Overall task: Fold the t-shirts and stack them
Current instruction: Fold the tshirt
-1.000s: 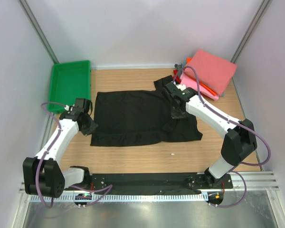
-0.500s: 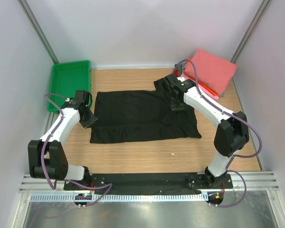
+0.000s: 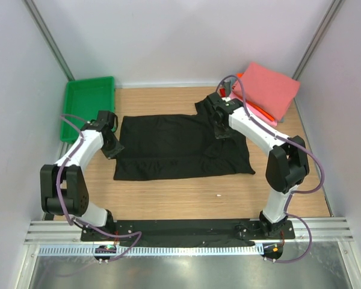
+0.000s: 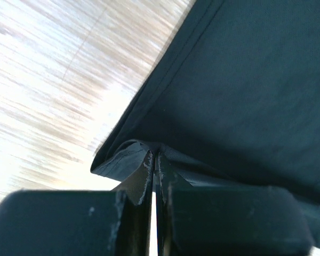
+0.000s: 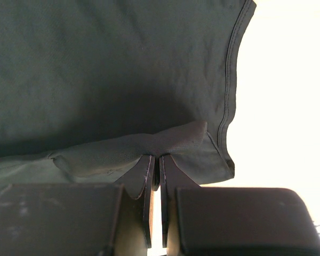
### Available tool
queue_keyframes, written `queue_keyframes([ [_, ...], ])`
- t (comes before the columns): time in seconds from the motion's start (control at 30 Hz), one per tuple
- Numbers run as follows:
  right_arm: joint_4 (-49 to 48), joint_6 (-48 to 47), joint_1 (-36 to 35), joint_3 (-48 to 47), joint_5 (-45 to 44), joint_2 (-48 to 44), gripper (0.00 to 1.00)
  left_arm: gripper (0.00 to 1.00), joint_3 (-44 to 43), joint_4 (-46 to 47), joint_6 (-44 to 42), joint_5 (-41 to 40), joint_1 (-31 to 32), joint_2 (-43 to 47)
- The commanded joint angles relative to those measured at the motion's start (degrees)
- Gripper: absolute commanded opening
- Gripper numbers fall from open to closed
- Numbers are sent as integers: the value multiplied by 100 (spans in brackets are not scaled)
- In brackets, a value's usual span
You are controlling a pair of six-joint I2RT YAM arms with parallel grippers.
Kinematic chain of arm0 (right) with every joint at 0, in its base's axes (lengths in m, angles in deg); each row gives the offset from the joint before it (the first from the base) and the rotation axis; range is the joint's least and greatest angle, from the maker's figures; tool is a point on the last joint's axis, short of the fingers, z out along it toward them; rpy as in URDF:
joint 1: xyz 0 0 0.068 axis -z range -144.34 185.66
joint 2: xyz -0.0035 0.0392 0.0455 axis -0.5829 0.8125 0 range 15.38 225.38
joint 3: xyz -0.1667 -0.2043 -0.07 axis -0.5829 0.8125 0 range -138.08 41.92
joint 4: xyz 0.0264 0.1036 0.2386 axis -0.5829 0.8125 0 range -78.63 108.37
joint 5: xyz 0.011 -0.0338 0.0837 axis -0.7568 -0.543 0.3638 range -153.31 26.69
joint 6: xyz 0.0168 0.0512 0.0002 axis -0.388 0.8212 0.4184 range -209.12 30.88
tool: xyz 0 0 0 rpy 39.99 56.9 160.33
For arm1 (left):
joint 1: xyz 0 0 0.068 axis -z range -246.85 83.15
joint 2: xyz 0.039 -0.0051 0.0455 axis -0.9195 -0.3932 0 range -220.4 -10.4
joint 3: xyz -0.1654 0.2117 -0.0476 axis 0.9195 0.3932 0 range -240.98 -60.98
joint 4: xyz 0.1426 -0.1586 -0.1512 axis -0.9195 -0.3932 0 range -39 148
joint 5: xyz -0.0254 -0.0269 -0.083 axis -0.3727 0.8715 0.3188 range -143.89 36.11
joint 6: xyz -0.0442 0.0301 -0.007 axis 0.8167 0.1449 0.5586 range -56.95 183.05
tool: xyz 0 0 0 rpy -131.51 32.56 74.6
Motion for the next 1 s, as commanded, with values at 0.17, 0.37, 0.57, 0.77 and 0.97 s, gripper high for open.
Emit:
queue_keyframes([
  [0.17,-253,-248,115,-439,-114,527,1,0,-470,-95,-88,-209,-111,-652],
  [0.37,-297,-318,203,-817,-334,994,40,32,-874,-262,-175,-43,-138,-1162],
  [0.57,-34,-406,256,-1380,-834,1021,79,64,-1252,-771,-368,-270,-15,-628],
  [0.77,-603,-20,256,-170,138,-217,79,62,-525,-624,-465,-176,135,769],
  [0.97,-1966,419,256,1940,2397,-939,66,57,451,-501,-1072,406,161,2094],
])
